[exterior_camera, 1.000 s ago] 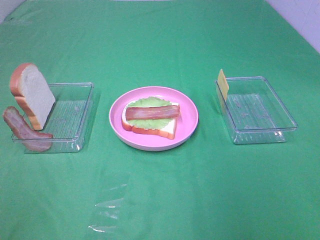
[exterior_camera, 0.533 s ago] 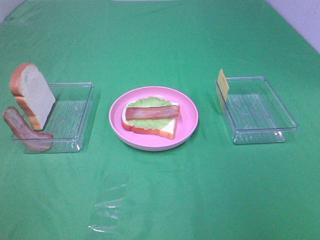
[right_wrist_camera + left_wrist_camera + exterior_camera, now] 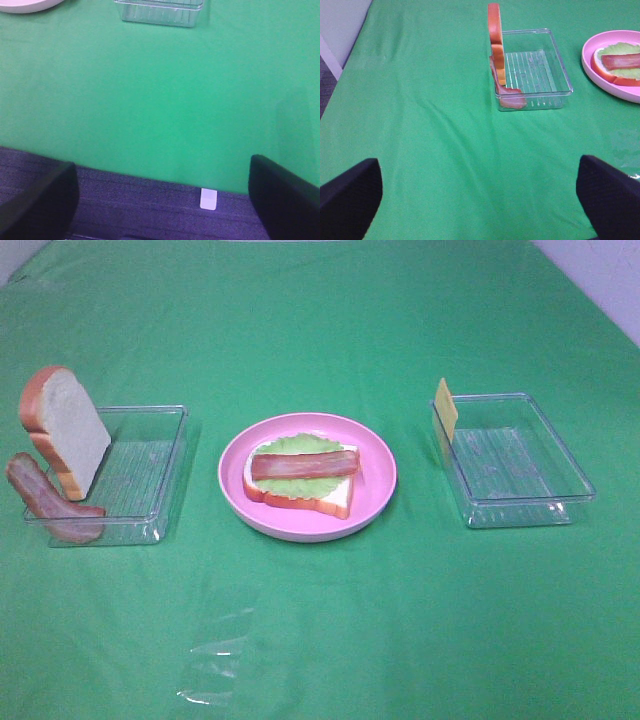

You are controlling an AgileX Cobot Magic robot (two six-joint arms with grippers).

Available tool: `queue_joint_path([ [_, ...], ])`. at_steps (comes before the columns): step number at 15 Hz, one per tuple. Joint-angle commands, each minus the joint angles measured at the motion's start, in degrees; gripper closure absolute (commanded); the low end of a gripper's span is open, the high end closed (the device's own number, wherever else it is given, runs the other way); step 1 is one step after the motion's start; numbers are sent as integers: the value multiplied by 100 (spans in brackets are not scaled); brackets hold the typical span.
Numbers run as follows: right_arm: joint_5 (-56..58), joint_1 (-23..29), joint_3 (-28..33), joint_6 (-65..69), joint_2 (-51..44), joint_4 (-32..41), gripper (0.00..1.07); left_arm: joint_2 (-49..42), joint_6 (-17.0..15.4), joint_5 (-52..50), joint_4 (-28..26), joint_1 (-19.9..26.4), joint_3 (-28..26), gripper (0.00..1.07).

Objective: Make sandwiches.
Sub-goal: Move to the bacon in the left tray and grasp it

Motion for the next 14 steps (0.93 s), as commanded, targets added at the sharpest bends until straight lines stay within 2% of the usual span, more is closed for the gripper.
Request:
queue_joint_path([
  [1, -510, -11, 178, -430, -34, 281, 20, -80, -29, -29, -17, -17, 17, 9],
  [11, -625, -11, 235, -447, -74, 372, 20, -80, -29, -29, -17, -17, 17, 9],
  [13, -625, -132, 235, -447, -498, 372, 20, -80, -29, -29, -17, -17, 17, 9],
  [14, -625, -384, 235, -447, -785, 372, 20, -80, -29, -29, -17, -17, 17, 9],
])
